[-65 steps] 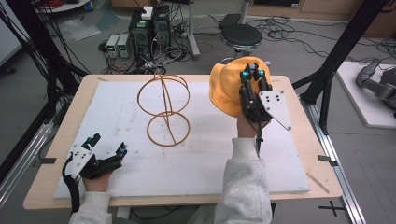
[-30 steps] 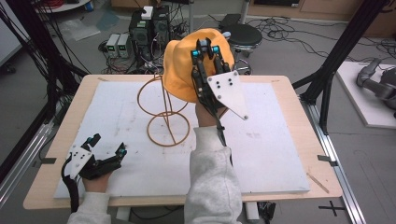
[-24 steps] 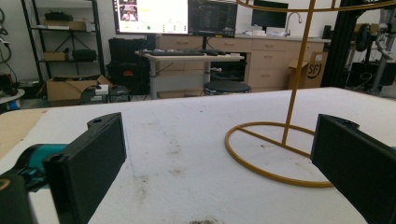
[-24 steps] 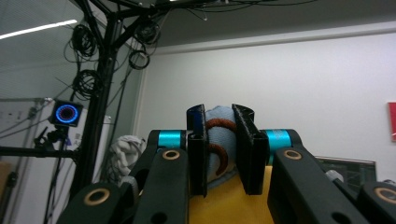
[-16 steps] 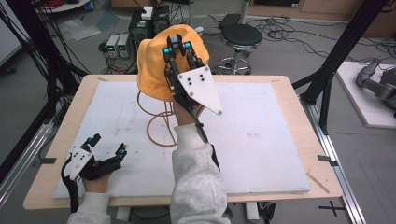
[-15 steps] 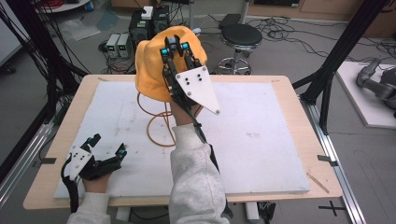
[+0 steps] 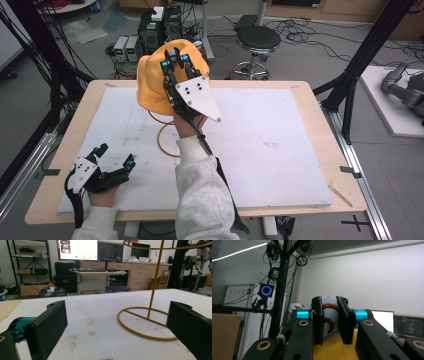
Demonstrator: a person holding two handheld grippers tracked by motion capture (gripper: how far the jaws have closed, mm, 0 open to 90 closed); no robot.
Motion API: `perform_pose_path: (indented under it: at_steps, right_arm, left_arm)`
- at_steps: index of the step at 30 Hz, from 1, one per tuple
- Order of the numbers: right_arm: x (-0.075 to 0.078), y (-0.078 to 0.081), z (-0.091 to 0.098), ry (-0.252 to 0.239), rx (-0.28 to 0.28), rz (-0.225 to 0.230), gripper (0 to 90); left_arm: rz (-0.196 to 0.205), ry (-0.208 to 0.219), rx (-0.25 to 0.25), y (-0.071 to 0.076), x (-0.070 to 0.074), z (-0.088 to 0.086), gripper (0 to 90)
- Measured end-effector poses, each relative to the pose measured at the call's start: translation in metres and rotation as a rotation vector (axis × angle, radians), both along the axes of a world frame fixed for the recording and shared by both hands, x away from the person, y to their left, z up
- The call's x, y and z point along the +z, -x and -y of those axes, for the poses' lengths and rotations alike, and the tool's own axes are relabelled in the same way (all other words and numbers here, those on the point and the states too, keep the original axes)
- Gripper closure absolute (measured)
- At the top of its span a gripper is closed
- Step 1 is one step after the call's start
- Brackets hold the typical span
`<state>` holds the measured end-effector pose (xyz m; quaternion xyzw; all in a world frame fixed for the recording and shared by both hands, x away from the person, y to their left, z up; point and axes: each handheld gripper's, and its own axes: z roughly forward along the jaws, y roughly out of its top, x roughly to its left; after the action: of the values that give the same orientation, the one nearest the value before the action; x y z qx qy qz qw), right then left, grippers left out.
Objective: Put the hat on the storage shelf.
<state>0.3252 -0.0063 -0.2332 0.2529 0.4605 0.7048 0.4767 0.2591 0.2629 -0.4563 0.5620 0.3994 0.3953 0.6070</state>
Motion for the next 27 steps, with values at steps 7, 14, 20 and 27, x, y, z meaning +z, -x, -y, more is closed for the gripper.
perform_pose_path:
  at_steps: [7,14,20,27]
  right_arm:
    - [-0.013,-0.003,-0.008,0.009,0.026,-0.023,77.1]
    - [-0.020,-0.004,-0.010,0.018,0.033,-0.036,77.0]
    - [-0.029,-0.007,-0.013,0.028,0.041,-0.058,76.8]
    - [-0.040,-0.009,-0.015,0.042,0.038,-0.087,76.3]
  left_arm:
    - [-0.005,0.004,-0.003,0.000,0.000,-0.001,3.9]
    - [-0.008,0.014,-0.009,0.000,0.000,-0.001,3.9]
    - [-0.008,0.013,-0.010,0.000,0.000,-0.001,3.9]
    - [-0.009,0.005,-0.013,0.000,0.000,-0.001,3.9]
